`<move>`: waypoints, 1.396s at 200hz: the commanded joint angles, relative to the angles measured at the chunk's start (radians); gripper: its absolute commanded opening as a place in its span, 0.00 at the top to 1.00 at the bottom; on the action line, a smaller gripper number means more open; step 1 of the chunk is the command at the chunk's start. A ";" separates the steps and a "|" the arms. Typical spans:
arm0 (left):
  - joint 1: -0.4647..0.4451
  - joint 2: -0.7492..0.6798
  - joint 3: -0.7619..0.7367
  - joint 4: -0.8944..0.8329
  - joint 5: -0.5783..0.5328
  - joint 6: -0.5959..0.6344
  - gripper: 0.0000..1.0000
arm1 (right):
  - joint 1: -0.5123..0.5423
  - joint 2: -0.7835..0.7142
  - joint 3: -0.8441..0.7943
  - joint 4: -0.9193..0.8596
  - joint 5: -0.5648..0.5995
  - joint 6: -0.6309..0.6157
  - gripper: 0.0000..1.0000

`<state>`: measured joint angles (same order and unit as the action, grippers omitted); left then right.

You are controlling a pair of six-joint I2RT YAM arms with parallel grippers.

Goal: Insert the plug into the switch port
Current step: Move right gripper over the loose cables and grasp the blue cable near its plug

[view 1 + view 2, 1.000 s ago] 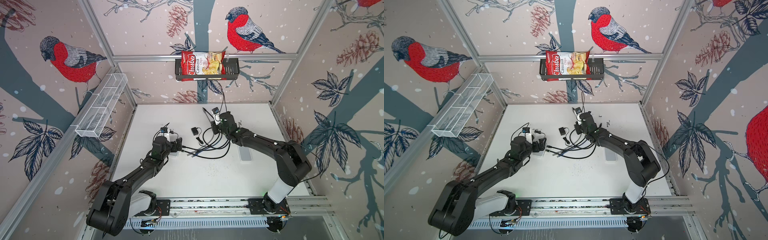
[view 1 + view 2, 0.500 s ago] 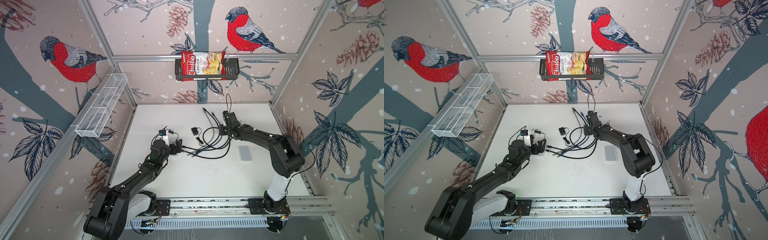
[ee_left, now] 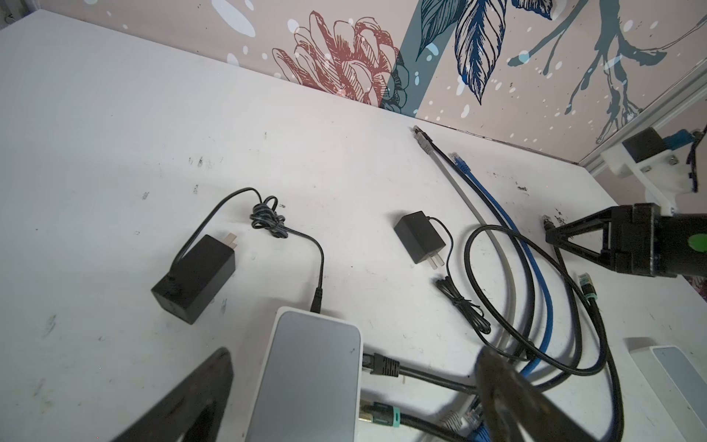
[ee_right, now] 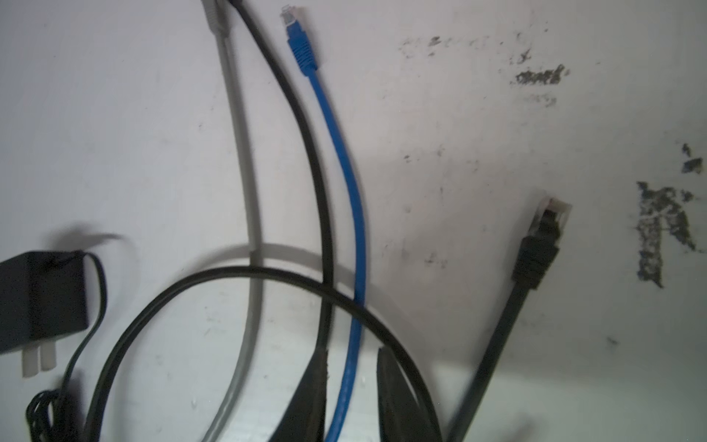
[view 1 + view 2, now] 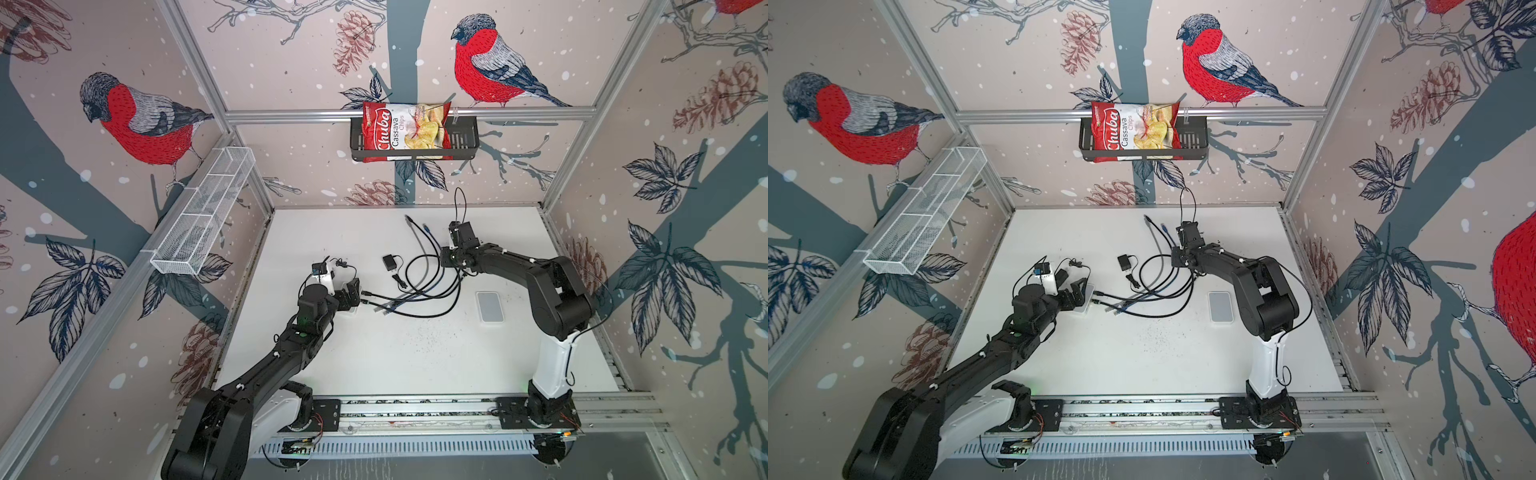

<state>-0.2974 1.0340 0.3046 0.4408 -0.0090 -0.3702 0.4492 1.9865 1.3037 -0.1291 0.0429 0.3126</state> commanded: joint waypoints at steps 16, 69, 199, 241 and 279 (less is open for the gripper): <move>0.000 -0.006 -0.010 0.009 -0.014 -0.007 0.03 | -0.020 0.078 0.083 0.015 -0.012 0.009 0.75; 0.000 -0.007 -0.015 0.010 -0.021 -0.002 0.03 | -0.019 0.202 0.211 -0.047 -0.004 -0.018 0.75; 0.001 0.001 -0.018 0.041 0.001 0.013 0.03 | 0.012 0.185 0.219 -0.062 0.247 -0.048 1.00; 0.001 -0.001 -0.020 0.031 0.010 0.020 0.03 | 0.005 0.040 0.209 -0.039 0.375 -0.072 1.00; 0.001 -0.019 -0.039 0.043 0.002 0.018 0.03 | 0.006 -0.067 0.199 -0.047 0.473 -0.093 1.00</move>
<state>-0.2974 1.0264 0.2745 0.4454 -0.0036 -0.3634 0.4564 1.9717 1.5120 -0.1875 0.4110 0.2371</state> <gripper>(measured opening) 0.971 0.062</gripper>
